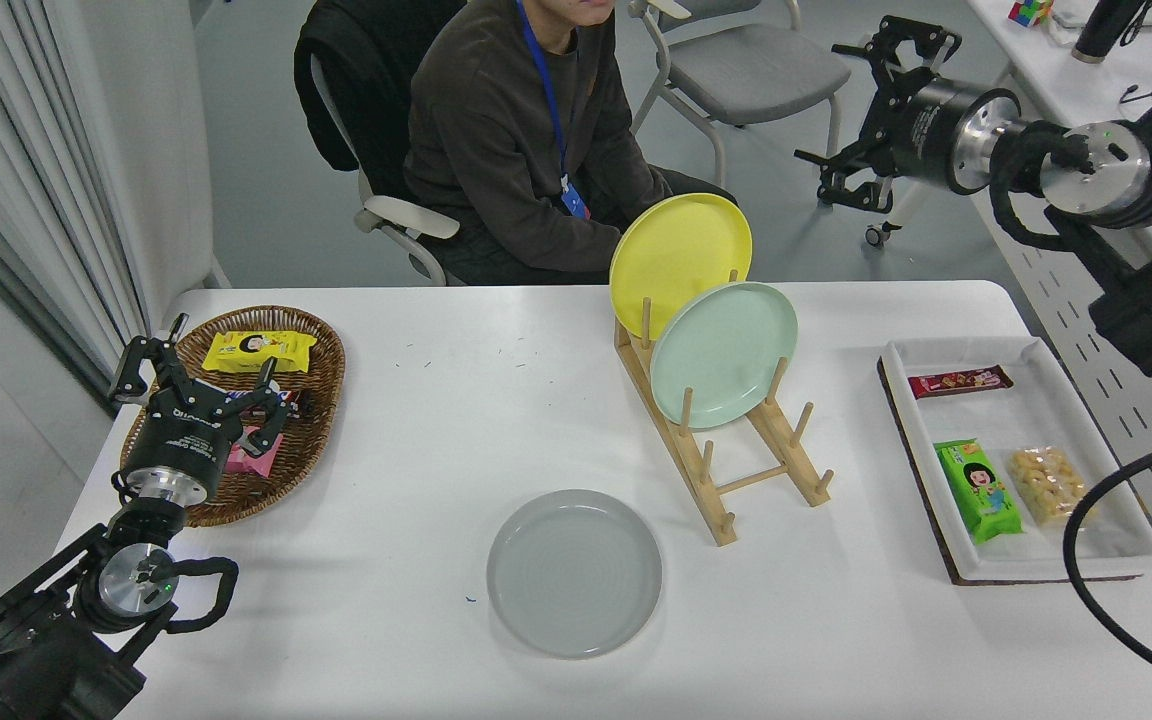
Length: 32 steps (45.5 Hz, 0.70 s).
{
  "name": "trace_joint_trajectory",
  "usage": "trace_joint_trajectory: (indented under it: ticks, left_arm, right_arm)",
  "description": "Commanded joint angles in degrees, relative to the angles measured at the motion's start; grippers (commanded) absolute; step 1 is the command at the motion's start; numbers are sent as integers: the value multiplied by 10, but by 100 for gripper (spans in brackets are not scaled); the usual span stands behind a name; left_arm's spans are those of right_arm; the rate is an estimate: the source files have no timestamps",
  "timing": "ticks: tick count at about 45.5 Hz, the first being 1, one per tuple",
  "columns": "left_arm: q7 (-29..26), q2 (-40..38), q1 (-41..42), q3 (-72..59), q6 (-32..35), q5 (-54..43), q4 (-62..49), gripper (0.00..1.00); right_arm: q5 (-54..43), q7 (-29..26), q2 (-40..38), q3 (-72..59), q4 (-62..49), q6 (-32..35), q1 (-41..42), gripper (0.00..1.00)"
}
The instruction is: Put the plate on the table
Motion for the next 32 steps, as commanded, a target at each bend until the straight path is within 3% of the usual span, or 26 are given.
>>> trace_joint_trajectory:
  ticks: [1, 6, 32]
  left_arm:
    - [0, 0, 0, 0, 0, 0, 0, 98]
    - [0, 0, 0, 0, 0, 0, 0, 98]
    - [0, 0, 0, 0, 0, 0, 0, 98]
  right_arm:
    - [-11, 172, -15, -3, -2, 18, -22, 99]
    - [-13, 208, -19, -6, -4, 26, -38, 99]
    - [-12, 209, -67, 14, 38, 76, -236, 99]
